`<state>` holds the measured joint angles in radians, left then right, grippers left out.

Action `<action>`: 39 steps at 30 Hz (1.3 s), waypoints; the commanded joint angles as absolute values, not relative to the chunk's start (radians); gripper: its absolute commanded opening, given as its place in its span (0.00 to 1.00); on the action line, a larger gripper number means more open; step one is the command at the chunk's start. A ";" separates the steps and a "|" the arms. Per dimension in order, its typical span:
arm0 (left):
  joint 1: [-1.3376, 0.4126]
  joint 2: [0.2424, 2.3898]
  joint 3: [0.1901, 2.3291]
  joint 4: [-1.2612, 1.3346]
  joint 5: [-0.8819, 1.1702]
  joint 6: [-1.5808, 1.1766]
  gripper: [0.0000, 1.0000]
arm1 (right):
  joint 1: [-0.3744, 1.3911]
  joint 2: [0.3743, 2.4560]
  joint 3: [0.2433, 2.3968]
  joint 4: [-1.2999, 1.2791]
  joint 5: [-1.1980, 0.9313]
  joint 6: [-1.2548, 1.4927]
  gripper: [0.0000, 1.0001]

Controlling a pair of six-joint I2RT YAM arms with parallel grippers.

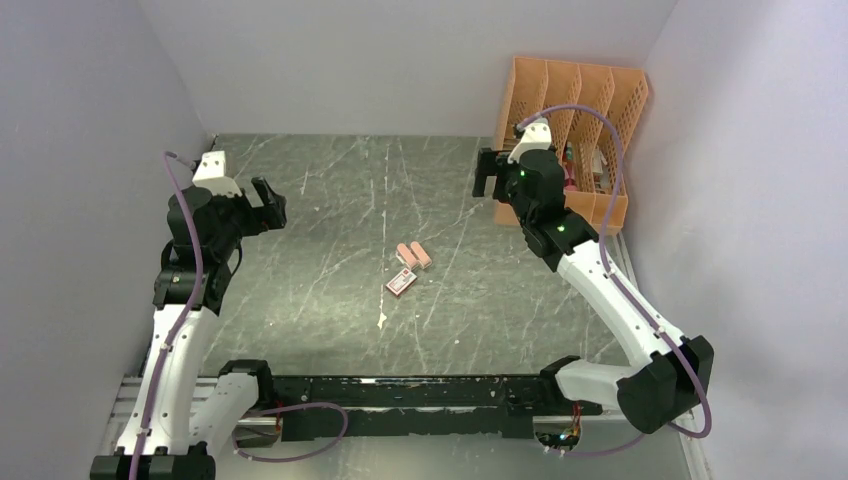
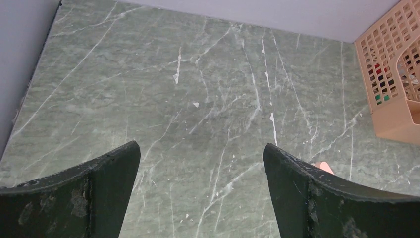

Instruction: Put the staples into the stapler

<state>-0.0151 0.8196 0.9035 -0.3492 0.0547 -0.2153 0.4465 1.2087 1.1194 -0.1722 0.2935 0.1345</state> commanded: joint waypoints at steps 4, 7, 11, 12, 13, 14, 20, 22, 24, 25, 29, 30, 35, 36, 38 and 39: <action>-0.020 0.801 0.882 -0.320 0.026 -0.225 1.00 | 0.448 1.172 1.106 -0.138 0.328 0.135 1.00; -0.020 0.803 0.889 -0.317 0.017 -0.227 0.99 | 0.448 1.180 1.117 -0.158 0.340 0.141 1.00; -0.020 0.797 0.898 -0.321 0.024 -0.216 1.00 | 0.448 1.184 1.119 -0.166 0.352 0.154 1.00; -0.020 0.794 0.898 -0.325 0.022 -0.214 1.00 | 0.448 1.182 1.118 -0.164 0.356 0.161 1.00; -0.020 0.791 0.896 -0.329 0.011 -0.214 0.99 | 0.448 1.182 1.120 -0.167 0.370 0.179 1.00; -0.020 0.790 0.893 -0.332 -0.010 -0.221 0.99 | 0.448 1.185 1.126 -0.177 0.390 0.201 1.00; -0.020 0.804 0.927 -0.372 -0.060 -0.276 0.99 | 0.444 1.219 1.157 -0.237 0.413 0.234 1.00; -0.020 0.802 0.930 -0.362 -0.063 -0.298 0.99 | 0.443 1.247 1.187 -0.287 0.405 0.236 1.00; -0.020 0.799 0.927 -0.344 -0.040 -0.306 0.99 | 0.443 1.279 1.225 -0.337 0.334 0.215 1.00; -0.020 0.800 0.927 -0.335 -0.016 -0.300 0.99 | 0.443 1.288 1.237 -0.355 0.300 0.199 1.00; -0.020 0.822 0.939 -0.339 0.032 -0.292 0.99 | 0.458 1.296 1.221 -0.342 0.208 0.185 1.00; -0.020 0.827 0.940 -0.341 0.040 -0.287 0.99 | 0.468 1.309 1.229 -0.352 0.199 0.186 1.00; -0.020 0.834 0.890 -0.268 0.141 -0.288 0.99 | 0.564 1.405 1.260 -0.394 0.168 0.196 0.97; -0.020 0.841 0.886 -0.265 0.171 -0.294 1.00 | 0.581 1.421 1.256 -0.392 0.166 0.200 0.97; -0.020 0.851 0.876 -0.258 0.233 -0.305 0.96 | 0.610 1.455 1.247 -0.393 0.163 0.206 0.96; -0.020 0.850 0.867 -0.252 0.259 -0.317 0.94 | 0.624 1.470 1.242 -0.392 0.157 0.206 0.95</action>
<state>-0.0151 0.8402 0.8967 -0.3088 0.1104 -0.2878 0.5770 1.4178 1.2415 -0.3573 0.1951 0.2024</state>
